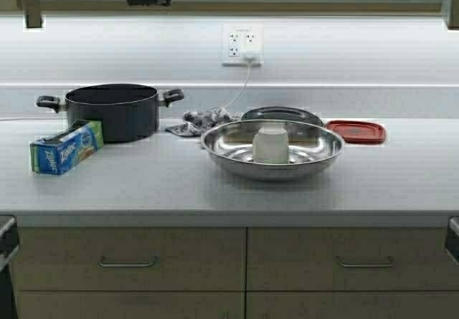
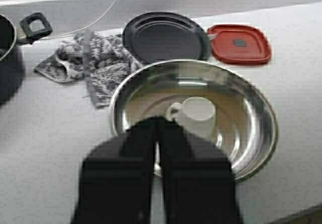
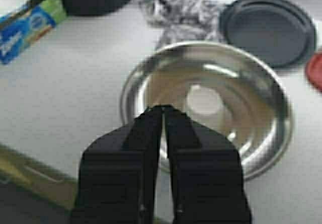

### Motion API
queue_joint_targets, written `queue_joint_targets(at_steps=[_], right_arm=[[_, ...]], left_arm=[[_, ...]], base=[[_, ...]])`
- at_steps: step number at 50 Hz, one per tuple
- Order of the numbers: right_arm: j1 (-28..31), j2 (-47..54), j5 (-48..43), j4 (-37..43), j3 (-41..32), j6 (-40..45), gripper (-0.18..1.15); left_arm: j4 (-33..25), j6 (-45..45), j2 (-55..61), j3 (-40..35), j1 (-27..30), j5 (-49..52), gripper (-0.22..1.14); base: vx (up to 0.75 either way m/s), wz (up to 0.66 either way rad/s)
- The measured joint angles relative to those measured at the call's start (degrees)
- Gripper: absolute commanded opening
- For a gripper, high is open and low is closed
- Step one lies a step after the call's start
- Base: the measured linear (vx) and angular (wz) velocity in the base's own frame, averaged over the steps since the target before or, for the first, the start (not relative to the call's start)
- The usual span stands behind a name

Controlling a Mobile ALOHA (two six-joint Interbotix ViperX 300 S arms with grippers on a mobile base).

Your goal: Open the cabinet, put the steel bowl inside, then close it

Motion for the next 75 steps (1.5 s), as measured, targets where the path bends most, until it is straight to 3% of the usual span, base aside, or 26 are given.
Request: queue_joint_targets(at_steps=[4,9,18,26,37,52,63,75], right_arm=[[1.41,-1.05,-0.7,2.64,2.02,4.48,1.05],[5.71,-2.2,-5.89,6.24,6.59,8.61,1.03],[17.67,0.44,-27.42,9.4,18.54,18.37,1.04],[19.95,8.26,-40.69,6.94,24.87,32.96,1.04],[19.6,21.09,-53.09,-1.14,27.07,49.57,1.04],[8.79,34.89,-62.75,-11.78,26.19,65.3,1.04],[-0.62,44.56,-74.53,-21.09,25.31,76.55,1.04],[-6.68,60.73,-92.72,-27.25,21.27,87.54,1.04]], left_arm=[[0.79,-2.46,-0.53,1.23,-1.76,-2.02,1.06],[2.2,-6.33,-0.79,3.6,-4.04,-6.24,1.02],[8.09,-18.46,2.46,9.93,-5.62,-17.4,1.03],[13.27,-31.73,11.78,13.54,-5.19,-30.59,1.03],[18.02,-46.85,29.27,14.33,0.18,-47.81,1.03],[21.97,-65.83,48.96,7.47,5.62,-64.34,1.03],[24.52,-69.43,55.55,1.05,6.77,-64.86,1.03],[24.79,-70.22,58.62,-1.14,7.29,-64.86,1.03]], base=[[0.0,0.0],[0.0,0.0],[0.0,0.0],[0.0,0.0],[0.01,0.0],[0.04,0.0],[0.08,-0.02],[0.12,-0.01]])
